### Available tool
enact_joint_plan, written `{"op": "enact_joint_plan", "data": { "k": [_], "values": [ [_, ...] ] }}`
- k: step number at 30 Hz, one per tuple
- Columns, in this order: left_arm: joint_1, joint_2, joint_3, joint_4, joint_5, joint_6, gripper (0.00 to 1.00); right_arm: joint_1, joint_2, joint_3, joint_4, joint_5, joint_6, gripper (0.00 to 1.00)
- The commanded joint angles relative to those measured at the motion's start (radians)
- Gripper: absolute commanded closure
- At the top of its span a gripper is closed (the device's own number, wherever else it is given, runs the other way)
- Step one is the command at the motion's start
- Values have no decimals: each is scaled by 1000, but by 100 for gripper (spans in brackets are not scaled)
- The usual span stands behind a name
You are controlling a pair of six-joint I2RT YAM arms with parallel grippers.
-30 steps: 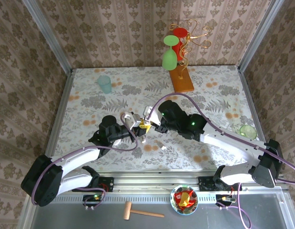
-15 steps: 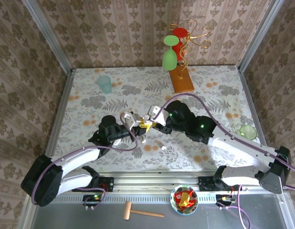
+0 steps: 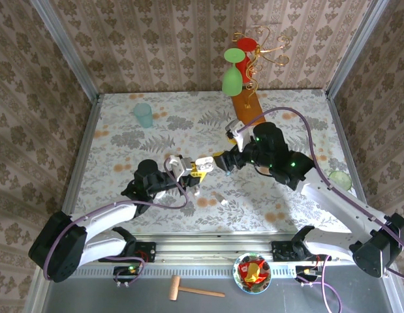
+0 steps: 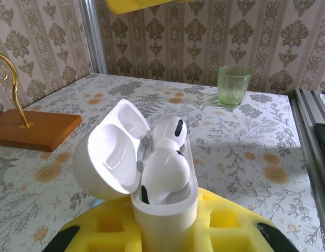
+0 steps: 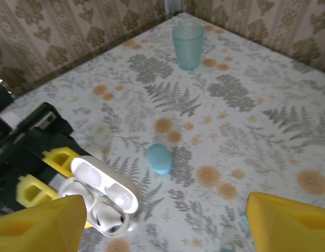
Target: Insert wireless bluetooth earbuds into charging case
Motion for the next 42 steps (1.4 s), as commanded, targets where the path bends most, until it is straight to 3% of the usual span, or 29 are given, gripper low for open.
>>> {"op": "enact_joint_plan", "data": {
  "k": [1,11,21,27,33,39,42],
  "values": [
    [8,-3,-17,70,74,60,100,-11,48,54,-21,-91,109,19],
    [7,-23,-29,68,143,131,100,-19,210,193,-224,-79,111,22],
    [7,-30,-24,76,83,85,100,-19,180,188,-362,-145,-55,23],
    [8,-15,-7,61,36,30,100,-18,103,145,-336,-176,-96,23],
    [9,3,3,63,75,36,100,-19,12,37,-193,-237,-212,19],
    [5,-6,2,44,131,101,100,-49,115,198,-262,-175,-32,25],
    [4,-13,0,38,131,123,100,-49,200,270,-336,-194,-42,25]
  ]
}}
